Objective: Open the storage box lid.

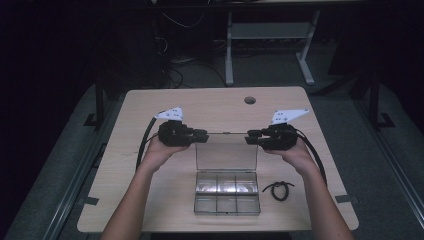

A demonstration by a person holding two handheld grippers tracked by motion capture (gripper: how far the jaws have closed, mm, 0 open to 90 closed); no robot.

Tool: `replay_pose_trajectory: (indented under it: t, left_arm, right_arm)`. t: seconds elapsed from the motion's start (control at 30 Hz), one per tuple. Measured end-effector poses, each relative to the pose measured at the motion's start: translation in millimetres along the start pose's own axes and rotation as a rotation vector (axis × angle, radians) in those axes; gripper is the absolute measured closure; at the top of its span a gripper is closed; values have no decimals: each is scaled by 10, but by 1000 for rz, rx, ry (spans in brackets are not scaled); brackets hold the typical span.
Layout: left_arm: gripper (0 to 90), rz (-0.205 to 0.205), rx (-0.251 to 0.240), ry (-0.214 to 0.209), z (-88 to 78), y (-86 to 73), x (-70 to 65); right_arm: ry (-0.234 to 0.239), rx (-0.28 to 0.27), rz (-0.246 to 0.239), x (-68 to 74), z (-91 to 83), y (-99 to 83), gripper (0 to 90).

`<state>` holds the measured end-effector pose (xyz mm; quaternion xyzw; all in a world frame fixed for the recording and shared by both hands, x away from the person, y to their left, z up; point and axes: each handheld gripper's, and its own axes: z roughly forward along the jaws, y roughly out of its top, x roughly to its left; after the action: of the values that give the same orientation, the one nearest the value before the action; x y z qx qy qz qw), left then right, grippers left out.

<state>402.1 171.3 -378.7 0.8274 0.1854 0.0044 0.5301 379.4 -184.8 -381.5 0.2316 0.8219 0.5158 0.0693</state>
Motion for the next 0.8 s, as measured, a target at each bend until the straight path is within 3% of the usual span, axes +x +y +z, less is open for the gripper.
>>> replay_pose_trajectory:
  t: [0.53,0.8]
  left_arm:
    - [697,-37,-13,25,53,-53,74]
    - [687,-52,-17,32,75,-85,114]
  right_arm:
    - [-46,15,16,17,120,-39,474]
    - [-55,20,35,7,168,-61,425]
